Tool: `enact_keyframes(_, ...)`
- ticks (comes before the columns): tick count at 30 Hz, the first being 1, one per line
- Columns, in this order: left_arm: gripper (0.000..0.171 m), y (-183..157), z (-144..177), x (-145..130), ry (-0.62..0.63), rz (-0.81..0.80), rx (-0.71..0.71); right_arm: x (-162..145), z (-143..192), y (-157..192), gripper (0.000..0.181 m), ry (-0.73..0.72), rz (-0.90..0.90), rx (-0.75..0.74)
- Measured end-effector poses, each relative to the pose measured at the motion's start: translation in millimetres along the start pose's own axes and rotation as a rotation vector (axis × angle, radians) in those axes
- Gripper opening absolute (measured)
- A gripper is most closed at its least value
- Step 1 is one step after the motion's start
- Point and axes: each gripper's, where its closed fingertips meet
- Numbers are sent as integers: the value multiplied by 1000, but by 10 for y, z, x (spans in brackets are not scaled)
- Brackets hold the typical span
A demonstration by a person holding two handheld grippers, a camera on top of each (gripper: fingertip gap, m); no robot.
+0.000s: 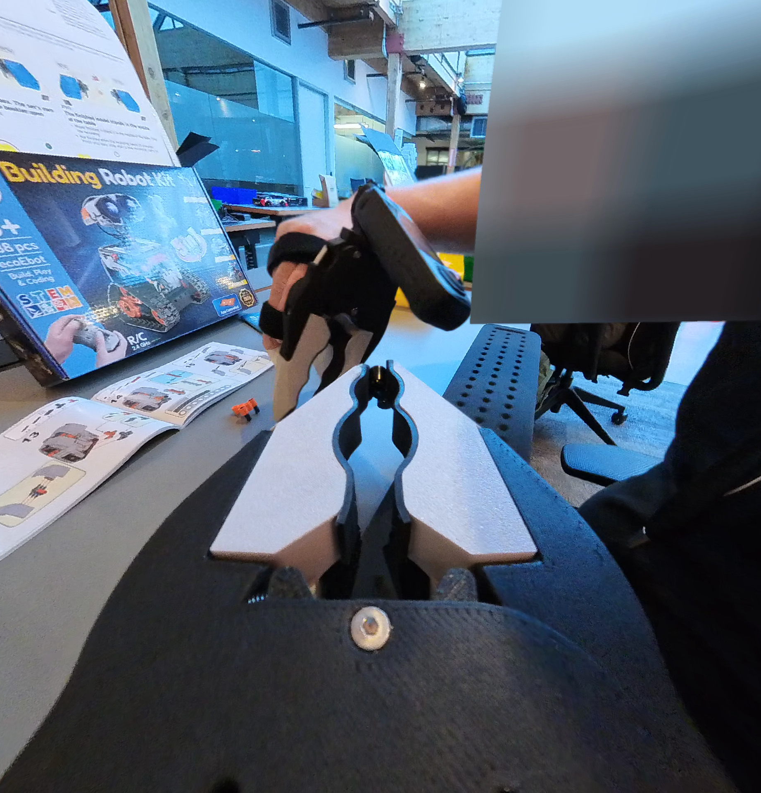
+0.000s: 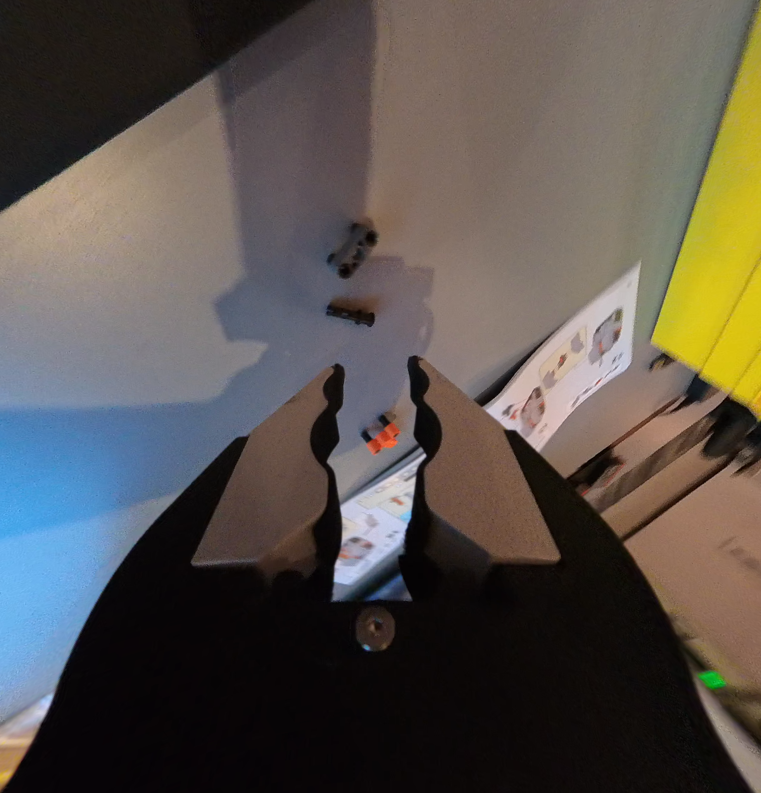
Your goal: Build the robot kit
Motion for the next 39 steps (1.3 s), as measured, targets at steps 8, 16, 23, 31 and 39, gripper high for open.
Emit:
enact_keyframes(8,3,33,262,36,-27,-24,92,109,-20,83,30,-30,476,95)
enact_keyframes(16,3,110,366,-48,-18,5,124,116,-192,112,30,-36,559,216)
enact_keyframes(23,3,113,374,-10,-66,67,83,-8,-221,243,19,4,393,323)
enact_keyframes(31,3,74,375,70,-122,123,38,-65,-138,431,5,1,-454,433)
enact_keyframes(39,3,-21,102,46,-71,180,-77,6,-53,558,6,-172,-1198,219)
Point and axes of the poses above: each gripper's, where its closed fingertips meet, z back along the fingers, x out of its top, y = z × x across the jaws, and after that the axes turned 3 degrees about -y, right-handed
